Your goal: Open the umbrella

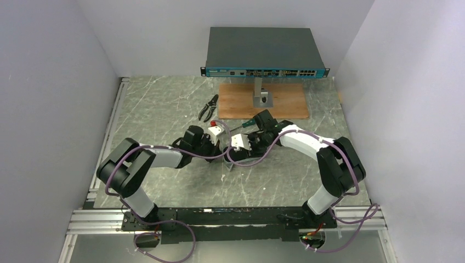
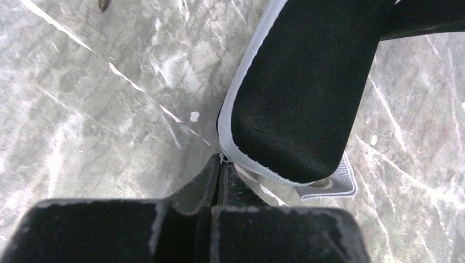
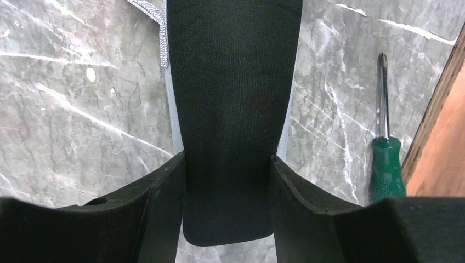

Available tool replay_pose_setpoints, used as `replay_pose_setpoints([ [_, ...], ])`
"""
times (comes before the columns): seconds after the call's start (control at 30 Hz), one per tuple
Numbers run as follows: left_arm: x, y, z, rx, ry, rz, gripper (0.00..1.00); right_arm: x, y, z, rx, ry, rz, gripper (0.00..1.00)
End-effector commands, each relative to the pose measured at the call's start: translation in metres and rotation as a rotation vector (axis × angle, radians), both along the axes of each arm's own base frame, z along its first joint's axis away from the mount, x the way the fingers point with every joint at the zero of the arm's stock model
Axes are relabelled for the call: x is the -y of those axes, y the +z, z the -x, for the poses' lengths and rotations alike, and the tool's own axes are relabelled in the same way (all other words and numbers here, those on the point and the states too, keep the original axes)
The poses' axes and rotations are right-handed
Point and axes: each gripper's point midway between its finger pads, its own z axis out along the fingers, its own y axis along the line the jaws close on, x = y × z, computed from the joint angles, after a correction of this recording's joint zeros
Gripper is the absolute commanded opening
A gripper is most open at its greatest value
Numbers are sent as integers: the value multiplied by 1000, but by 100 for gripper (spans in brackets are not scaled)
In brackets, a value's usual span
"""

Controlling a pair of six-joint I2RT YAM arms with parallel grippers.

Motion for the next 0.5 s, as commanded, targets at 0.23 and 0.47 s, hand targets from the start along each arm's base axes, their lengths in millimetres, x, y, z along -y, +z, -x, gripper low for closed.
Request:
replay_pose_setpoints([
  [0.23, -1, 17, -8, -13, 22, 63, 0, 11, 11, -10, 56, -95, 25, 82],
  [0.47, 9, 17, 9, -10, -41, 66, 0, 23, 69, -8, -108, -496, -149, 86],
])
